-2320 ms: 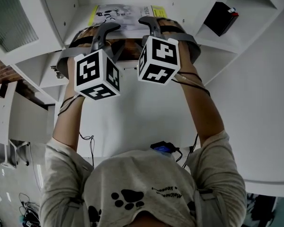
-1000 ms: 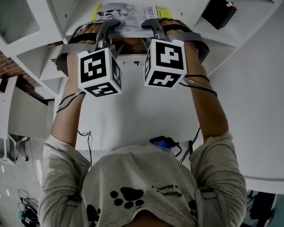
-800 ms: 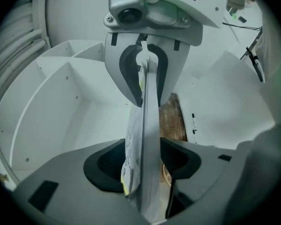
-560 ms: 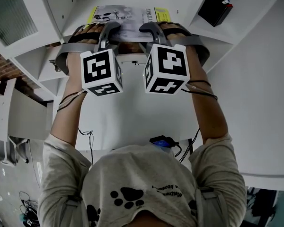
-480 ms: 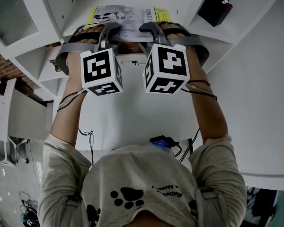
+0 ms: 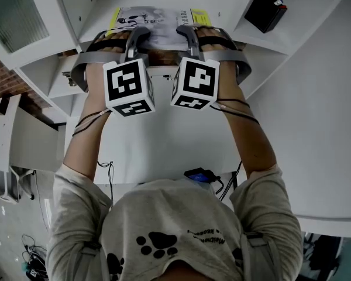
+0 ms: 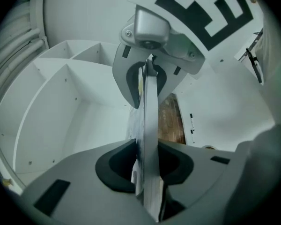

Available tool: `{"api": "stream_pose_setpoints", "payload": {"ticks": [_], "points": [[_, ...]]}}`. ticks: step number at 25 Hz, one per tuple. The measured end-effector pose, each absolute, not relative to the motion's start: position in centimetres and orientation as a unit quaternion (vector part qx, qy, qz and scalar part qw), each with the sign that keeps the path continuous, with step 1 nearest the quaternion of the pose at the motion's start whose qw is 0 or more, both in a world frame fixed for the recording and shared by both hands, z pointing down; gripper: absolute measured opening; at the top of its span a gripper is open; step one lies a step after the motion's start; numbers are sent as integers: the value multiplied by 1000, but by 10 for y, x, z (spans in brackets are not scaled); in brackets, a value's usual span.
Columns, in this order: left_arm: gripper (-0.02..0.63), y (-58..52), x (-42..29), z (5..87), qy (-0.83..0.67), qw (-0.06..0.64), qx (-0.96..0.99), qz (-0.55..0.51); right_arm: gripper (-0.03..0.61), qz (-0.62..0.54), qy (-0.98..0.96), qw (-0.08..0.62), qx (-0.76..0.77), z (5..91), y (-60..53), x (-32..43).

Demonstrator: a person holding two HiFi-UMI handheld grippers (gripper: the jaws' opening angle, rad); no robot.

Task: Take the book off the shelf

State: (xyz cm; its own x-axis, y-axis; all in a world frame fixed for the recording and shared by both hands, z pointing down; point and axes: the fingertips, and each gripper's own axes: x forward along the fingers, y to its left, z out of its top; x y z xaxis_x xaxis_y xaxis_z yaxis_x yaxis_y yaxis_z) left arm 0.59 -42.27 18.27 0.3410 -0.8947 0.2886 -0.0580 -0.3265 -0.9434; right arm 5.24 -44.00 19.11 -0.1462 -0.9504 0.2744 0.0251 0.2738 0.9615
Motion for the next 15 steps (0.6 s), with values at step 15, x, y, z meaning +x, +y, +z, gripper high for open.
{"api": "stream_pose_setpoints", "payload": {"ticks": [15], "points": [[83, -386, 19, 170, 416, 478, -638, -438, 80, -512, -585, 483, 403, 177, -402, 65]]}}
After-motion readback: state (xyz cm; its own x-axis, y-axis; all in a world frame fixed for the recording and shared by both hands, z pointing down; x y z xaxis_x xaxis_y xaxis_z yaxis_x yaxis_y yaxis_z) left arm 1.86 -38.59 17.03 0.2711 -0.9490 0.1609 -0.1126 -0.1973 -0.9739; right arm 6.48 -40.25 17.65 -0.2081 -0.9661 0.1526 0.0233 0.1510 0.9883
